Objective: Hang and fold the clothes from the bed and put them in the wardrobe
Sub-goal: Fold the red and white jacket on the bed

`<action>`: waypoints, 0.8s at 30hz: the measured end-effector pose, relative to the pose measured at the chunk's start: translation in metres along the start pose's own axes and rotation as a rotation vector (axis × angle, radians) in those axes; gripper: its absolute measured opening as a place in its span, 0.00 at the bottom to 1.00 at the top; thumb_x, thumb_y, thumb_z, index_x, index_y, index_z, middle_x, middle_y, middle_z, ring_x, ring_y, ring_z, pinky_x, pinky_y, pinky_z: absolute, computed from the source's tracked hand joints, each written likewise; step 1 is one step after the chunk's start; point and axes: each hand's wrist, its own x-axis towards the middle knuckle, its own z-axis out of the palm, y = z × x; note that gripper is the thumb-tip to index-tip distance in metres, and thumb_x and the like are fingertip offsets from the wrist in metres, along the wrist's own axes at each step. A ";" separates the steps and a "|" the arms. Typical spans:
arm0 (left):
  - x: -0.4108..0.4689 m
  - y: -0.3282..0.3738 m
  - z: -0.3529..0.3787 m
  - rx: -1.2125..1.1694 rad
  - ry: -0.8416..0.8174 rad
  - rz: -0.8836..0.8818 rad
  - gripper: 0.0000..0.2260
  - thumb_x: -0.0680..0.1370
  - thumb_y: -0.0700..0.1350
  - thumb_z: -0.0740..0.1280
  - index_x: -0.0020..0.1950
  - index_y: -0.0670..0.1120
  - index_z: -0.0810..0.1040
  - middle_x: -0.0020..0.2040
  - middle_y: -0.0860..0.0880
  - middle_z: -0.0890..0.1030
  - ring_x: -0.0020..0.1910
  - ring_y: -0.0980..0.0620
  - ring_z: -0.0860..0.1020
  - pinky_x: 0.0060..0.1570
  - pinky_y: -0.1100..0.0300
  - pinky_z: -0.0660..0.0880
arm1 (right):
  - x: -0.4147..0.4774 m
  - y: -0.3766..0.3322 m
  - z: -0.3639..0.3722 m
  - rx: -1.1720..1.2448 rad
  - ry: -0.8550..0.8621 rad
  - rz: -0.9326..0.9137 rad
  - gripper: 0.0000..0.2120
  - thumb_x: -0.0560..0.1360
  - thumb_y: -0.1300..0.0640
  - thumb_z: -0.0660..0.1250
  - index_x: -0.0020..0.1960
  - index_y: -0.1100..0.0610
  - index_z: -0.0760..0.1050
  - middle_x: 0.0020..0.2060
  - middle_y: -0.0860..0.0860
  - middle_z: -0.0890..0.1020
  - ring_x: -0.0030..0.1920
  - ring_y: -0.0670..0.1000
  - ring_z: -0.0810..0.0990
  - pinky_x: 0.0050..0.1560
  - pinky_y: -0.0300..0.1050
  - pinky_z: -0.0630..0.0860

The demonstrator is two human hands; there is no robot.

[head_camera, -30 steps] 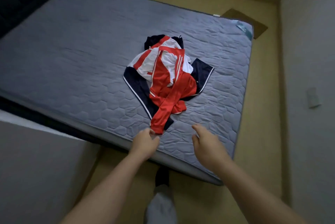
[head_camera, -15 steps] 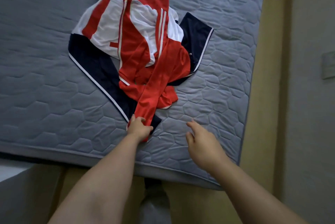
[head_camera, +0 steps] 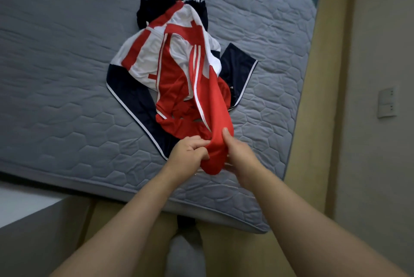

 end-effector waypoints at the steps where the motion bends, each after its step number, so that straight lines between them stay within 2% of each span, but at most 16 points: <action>1: -0.012 0.019 -0.001 0.041 -0.021 0.034 0.13 0.64 0.41 0.64 0.28 0.58 0.81 0.32 0.57 0.72 0.42 0.54 0.70 0.47 0.64 0.65 | -0.007 -0.013 -0.001 0.162 -0.054 0.061 0.23 0.80 0.37 0.61 0.57 0.55 0.80 0.53 0.55 0.86 0.50 0.55 0.84 0.56 0.53 0.80; 3: -0.034 0.052 -0.003 0.039 -0.045 0.057 0.10 0.62 0.39 0.64 0.27 0.53 0.79 0.30 0.59 0.72 0.43 0.57 0.69 0.44 0.68 0.66 | -0.025 -0.034 -0.004 0.386 -0.153 0.122 0.24 0.81 0.43 0.63 0.63 0.61 0.78 0.54 0.59 0.84 0.48 0.58 0.84 0.50 0.51 0.81; 5: -0.050 0.076 -0.005 0.064 -0.072 0.071 0.07 0.61 0.38 0.64 0.26 0.49 0.77 0.31 0.58 0.74 0.42 0.59 0.71 0.40 0.69 0.69 | -0.043 -0.052 -0.009 0.419 -0.167 0.096 0.16 0.81 0.57 0.63 0.64 0.65 0.77 0.48 0.61 0.83 0.39 0.57 0.81 0.40 0.48 0.80; 6: -0.056 0.085 -0.007 0.077 -0.090 0.069 0.08 0.62 0.37 0.64 0.25 0.48 0.75 0.30 0.57 0.74 0.39 0.60 0.71 0.37 0.68 0.69 | -0.053 -0.060 -0.012 0.377 -0.154 0.067 0.14 0.79 0.63 0.62 0.61 0.63 0.79 0.41 0.59 0.83 0.35 0.54 0.79 0.35 0.45 0.77; 8: -0.063 0.099 -0.008 0.017 -0.094 0.044 0.11 0.68 0.33 0.63 0.27 0.44 0.74 0.29 0.56 0.76 0.34 0.60 0.73 0.37 0.66 0.68 | -0.072 -0.074 -0.022 0.271 -0.122 -0.011 0.13 0.74 0.69 0.58 0.47 0.59 0.81 0.28 0.52 0.78 0.26 0.50 0.73 0.26 0.40 0.66; 10: -0.066 0.115 -0.004 -0.057 0.017 -0.056 0.13 0.73 0.43 0.63 0.30 0.41 0.78 0.31 0.51 0.80 0.33 0.56 0.76 0.39 0.61 0.71 | -0.089 -0.090 -0.035 0.176 -0.101 -0.105 0.13 0.69 0.72 0.56 0.36 0.58 0.74 0.26 0.53 0.71 0.24 0.52 0.68 0.27 0.41 0.61; 13: -0.060 0.137 0.018 -0.144 0.294 -0.266 0.23 0.80 0.61 0.61 0.39 0.45 0.83 0.33 0.48 0.84 0.31 0.52 0.81 0.34 0.63 0.75 | -0.111 -0.109 -0.059 0.008 -0.173 -0.265 0.19 0.65 0.75 0.52 0.25 0.57 0.72 0.25 0.53 0.68 0.26 0.52 0.65 0.29 0.39 0.59; 15: -0.054 0.149 0.038 -0.359 0.352 -0.344 0.24 0.79 0.66 0.60 0.50 0.47 0.82 0.36 0.49 0.85 0.35 0.50 0.84 0.44 0.57 0.78 | -0.124 -0.115 -0.079 -0.129 -0.307 -0.365 0.23 0.65 0.76 0.52 0.24 0.55 0.74 0.22 0.50 0.70 0.25 0.51 0.66 0.24 0.36 0.62; 16: -0.051 0.154 0.050 -0.512 0.331 -0.362 0.25 0.80 0.66 0.60 0.55 0.46 0.82 0.43 0.47 0.86 0.42 0.48 0.85 0.51 0.52 0.79 | -0.130 -0.117 -0.090 -0.216 -0.375 -0.405 0.22 0.66 0.76 0.52 0.28 0.55 0.76 0.23 0.49 0.72 0.25 0.50 0.69 0.24 0.36 0.64; 18: -0.049 0.165 0.082 -0.733 0.302 -0.375 0.22 0.83 0.58 0.61 0.64 0.41 0.80 0.58 0.40 0.83 0.57 0.42 0.81 0.64 0.45 0.75 | -0.140 -0.115 -0.120 -0.379 -0.510 -0.427 0.22 0.68 0.76 0.54 0.36 0.54 0.77 0.25 0.48 0.76 0.26 0.48 0.74 0.27 0.36 0.69; 19: -0.051 0.171 0.099 -0.757 0.318 -0.376 0.19 0.84 0.50 0.61 0.66 0.38 0.78 0.61 0.37 0.81 0.59 0.40 0.79 0.68 0.44 0.72 | -0.143 -0.114 -0.138 -0.463 -0.560 -0.439 0.21 0.68 0.77 0.54 0.37 0.54 0.77 0.26 0.49 0.77 0.26 0.47 0.75 0.27 0.35 0.69; 20: -0.053 0.177 0.115 -0.763 0.366 -0.374 0.15 0.84 0.43 0.60 0.64 0.36 0.78 0.60 0.36 0.80 0.57 0.39 0.79 0.68 0.44 0.71 | -0.146 -0.113 -0.158 -0.564 -0.593 -0.464 0.20 0.66 0.77 0.55 0.37 0.55 0.78 0.26 0.51 0.77 0.26 0.48 0.74 0.26 0.35 0.69; 22: -0.059 0.191 0.143 -0.768 0.537 -0.332 0.11 0.80 0.32 0.59 0.54 0.36 0.80 0.50 0.37 0.80 0.46 0.42 0.80 0.59 0.46 0.77 | -0.152 -0.112 -0.199 -0.779 -0.617 -0.515 0.18 0.64 0.75 0.58 0.35 0.54 0.78 0.28 0.52 0.75 0.30 0.50 0.73 0.29 0.37 0.68; 24: -0.069 0.206 0.163 -0.824 0.689 -0.259 0.13 0.76 0.28 0.55 0.44 0.37 0.78 0.42 0.40 0.78 0.39 0.44 0.78 0.44 0.51 0.78 | -0.153 -0.111 -0.237 -0.873 -0.607 -0.485 0.16 0.65 0.73 0.60 0.35 0.53 0.78 0.30 0.51 0.76 0.35 0.52 0.73 0.35 0.40 0.69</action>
